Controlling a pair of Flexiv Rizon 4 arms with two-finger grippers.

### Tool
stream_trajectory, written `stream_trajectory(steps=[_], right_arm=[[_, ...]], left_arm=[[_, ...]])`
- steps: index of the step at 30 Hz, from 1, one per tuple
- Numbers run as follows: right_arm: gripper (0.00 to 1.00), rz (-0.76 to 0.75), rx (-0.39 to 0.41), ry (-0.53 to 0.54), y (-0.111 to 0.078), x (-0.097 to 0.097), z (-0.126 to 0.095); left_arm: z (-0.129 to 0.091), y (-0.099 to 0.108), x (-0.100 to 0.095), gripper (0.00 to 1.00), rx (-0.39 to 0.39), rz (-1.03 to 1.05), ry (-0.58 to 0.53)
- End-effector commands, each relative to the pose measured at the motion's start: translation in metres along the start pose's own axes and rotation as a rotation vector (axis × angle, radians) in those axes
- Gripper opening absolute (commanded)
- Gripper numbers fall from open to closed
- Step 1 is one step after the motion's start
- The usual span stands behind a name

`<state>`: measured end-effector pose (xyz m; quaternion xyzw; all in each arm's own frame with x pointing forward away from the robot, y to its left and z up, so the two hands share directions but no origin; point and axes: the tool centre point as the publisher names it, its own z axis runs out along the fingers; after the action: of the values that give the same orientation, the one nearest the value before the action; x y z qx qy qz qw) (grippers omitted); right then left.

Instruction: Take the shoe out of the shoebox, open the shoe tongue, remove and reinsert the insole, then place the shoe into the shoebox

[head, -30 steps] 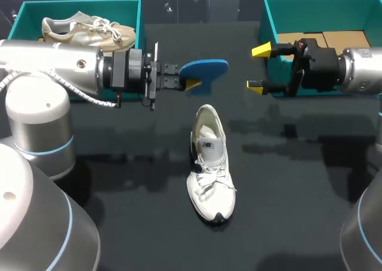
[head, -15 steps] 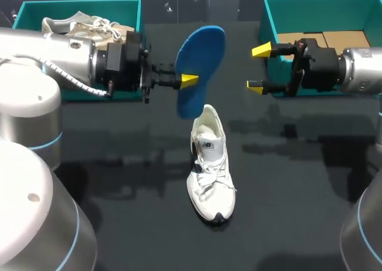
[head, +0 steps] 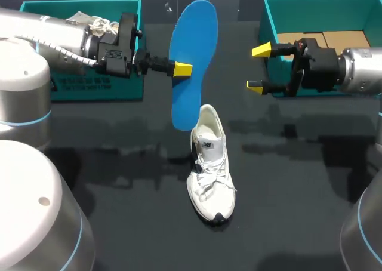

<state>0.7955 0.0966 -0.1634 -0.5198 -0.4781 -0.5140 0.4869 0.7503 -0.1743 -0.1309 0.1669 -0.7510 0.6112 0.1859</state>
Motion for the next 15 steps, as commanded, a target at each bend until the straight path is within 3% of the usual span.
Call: stream_trajectory(steps=[1,15], right_arm=[[1.0,0.001,0.0,-0.002,-0.001,0.0,0.0],[1.0,0.001,0.0,-0.002,-0.001,0.0,0.0]], left_arm=[[0.007,-0.002,-0.012,0.0,0.006,-0.368,0.089],[0.013,0.009,-0.029,0.0,0.047,-0.566,0.079]])
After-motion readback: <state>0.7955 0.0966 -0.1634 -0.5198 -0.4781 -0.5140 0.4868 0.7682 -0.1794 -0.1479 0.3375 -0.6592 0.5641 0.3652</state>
